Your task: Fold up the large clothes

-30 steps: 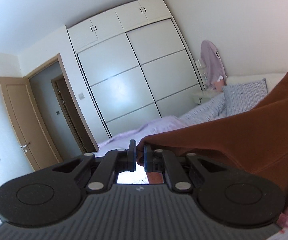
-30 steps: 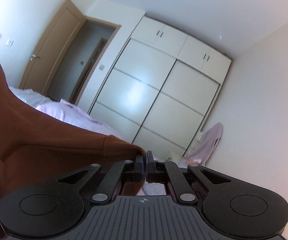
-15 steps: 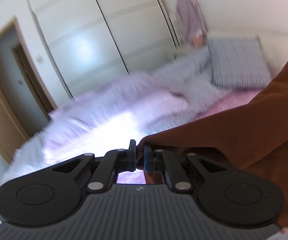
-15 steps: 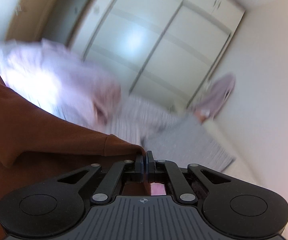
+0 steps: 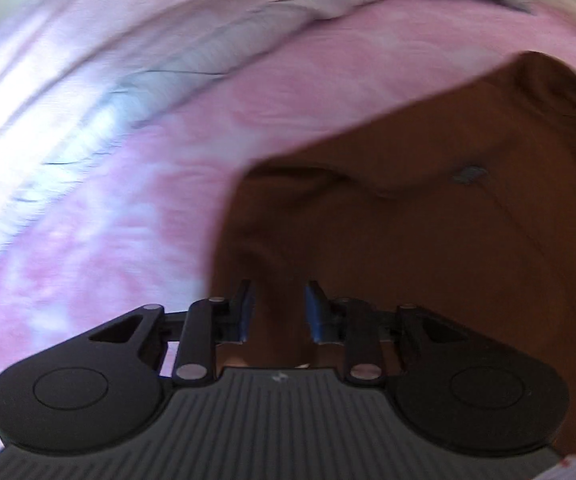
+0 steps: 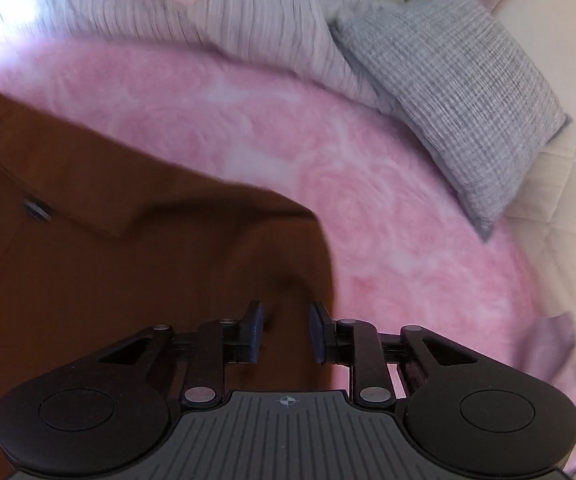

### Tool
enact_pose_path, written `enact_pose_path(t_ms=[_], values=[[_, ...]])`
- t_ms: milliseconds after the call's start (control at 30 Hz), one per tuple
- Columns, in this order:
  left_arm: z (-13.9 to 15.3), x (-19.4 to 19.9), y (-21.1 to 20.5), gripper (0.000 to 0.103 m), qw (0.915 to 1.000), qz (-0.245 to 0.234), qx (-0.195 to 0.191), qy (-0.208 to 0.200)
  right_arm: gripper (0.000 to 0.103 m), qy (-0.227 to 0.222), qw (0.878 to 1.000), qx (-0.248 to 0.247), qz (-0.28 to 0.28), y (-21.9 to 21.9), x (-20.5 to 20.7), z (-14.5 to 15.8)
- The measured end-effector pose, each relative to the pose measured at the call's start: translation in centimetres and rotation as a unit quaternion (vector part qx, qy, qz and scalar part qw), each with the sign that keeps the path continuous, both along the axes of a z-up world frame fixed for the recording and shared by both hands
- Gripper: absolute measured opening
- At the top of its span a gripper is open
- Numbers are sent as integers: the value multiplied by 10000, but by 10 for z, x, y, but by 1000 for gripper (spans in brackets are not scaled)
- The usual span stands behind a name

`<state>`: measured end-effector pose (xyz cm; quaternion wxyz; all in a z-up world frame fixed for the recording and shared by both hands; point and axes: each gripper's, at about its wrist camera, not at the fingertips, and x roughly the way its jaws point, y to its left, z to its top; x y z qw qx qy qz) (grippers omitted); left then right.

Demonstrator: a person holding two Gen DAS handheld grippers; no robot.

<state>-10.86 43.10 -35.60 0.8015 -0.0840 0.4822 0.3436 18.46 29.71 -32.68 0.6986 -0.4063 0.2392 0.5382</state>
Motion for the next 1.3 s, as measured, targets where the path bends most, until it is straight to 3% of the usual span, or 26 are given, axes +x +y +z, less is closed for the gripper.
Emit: enact_pose_path(t_ms=[67, 167, 267, 367, 467, 533, 567, 600, 667, 800, 933, 1100, 1300], values=[[-6, 7, -8, 25, 9991, -282, -171, -279, 21, 666, 9961, 433, 385, -18, -4, 0], [-27, 34, -3, 24, 9967, -588, -379, -402, 21, 1282, 9878, 154, 866, -19, -17, -19], [-47, 47, 3, 21, 9950, -667, -533, -514, 21, 1308, 9849, -177, 1121, -10, -21, -48], [-47, 60, 16, 22, 9936, -738, -456, -727, 21, 1483, 9810, 72, 1249, 13, -14, -53], [-49, 90, 52, 23, 9950, -686, -223, -695, 21, 1140, 9833, 226, 1399, 66, -11, -57], [-50, 111, 83, 26, 9967, -528, -105, -607, 21, 816, 9898, 301, 1132, 109, -3, -64], [-47, 118, 98, 25, 9975, -330, -28, -620, 21, 850, 9921, 318, 871, 128, 4, -61], [-43, 124, 113, 17, 9981, -72, -16, -611, 21, 932, 9935, 391, 529, 142, 12, -58], [-35, 125, 138, 20, 9964, 526, 111, -658, 21, 1077, 9921, 617, -207, 161, 33, -47], [-14, 82, 158, 20, 9845, 1292, -37, -1185, 21, 1859, 9763, 860, -705, 149, 64, -29], [-4, -1, 136, 22, 9755, 1625, -495, -1400, 21, 2002, 9728, 1001, -594, 92, 61, -11], [4, -114, 58, 27, 9706, 1984, -922, -1002, 21, 2025, 9741, 634, -783, 0, 39, -2], [19, -206, -53, 32, 9524, 2511, -1560, -747, 21, 2319, 9622, 123, -1426, -72, 20, 9]])
